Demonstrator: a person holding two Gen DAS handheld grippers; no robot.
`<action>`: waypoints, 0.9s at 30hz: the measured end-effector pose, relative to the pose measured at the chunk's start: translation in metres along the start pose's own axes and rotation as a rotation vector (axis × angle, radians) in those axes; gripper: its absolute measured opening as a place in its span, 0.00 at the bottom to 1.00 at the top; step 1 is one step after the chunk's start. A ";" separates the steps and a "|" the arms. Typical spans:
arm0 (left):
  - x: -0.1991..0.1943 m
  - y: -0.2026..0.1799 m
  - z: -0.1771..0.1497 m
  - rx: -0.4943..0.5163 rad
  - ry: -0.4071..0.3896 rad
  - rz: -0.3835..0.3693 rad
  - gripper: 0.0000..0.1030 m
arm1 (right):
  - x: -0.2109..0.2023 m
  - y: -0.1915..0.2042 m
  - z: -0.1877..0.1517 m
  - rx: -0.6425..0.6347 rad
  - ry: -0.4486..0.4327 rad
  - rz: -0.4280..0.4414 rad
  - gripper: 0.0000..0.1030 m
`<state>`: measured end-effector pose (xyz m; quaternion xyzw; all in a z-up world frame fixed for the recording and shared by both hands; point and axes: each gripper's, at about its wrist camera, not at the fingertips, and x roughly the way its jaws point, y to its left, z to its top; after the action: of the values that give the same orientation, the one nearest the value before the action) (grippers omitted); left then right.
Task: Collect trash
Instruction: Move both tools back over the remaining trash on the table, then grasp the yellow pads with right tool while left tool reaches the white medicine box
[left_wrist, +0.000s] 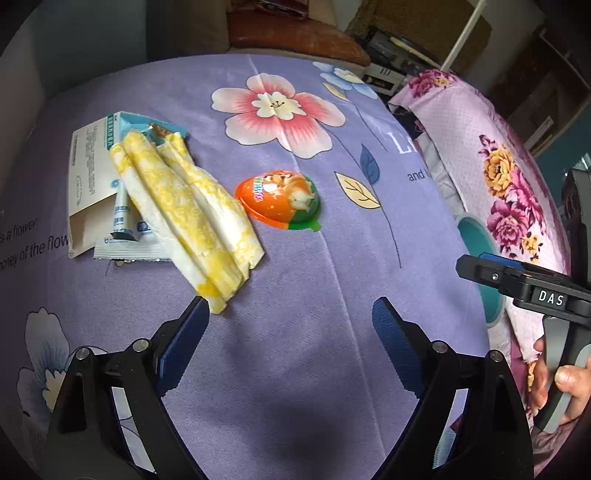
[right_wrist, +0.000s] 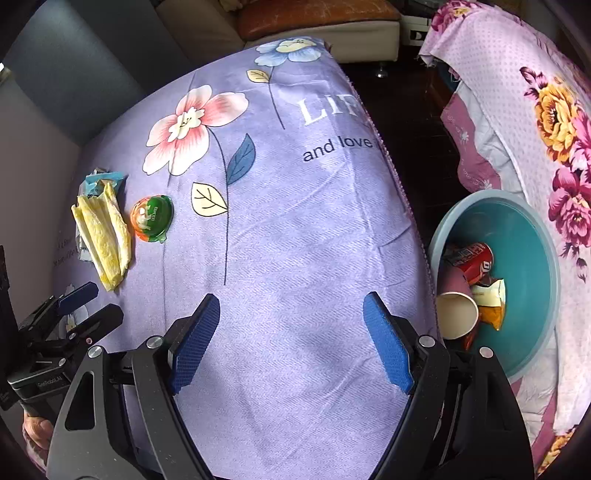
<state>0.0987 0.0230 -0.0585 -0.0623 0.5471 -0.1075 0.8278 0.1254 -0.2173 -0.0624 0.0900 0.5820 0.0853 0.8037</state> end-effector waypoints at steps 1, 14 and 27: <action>-0.004 0.011 -0.001 -0.018 -0.006 0.006 0.88 | 0.002 0.010 0.002 -0.019 0.003 0.004 0.74; -0.040 0.146 -0.002 -0.260 -0.081 0.069 0.90 | 0.035 0.140 0.036 -0.270 0.040 0.082 0.74; -0.035 0.202 -0.003 -0.340 -0.060 0.103 0.90 | 0.091 0.221 0.071 -0.424 0.073 0.117 0.74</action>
<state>0.1053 0.2278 -0.0732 -0.1765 0.5348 0.0308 0.8257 0.2133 0.0155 -0.0703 -0.0507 0.5737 0.2557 0.7765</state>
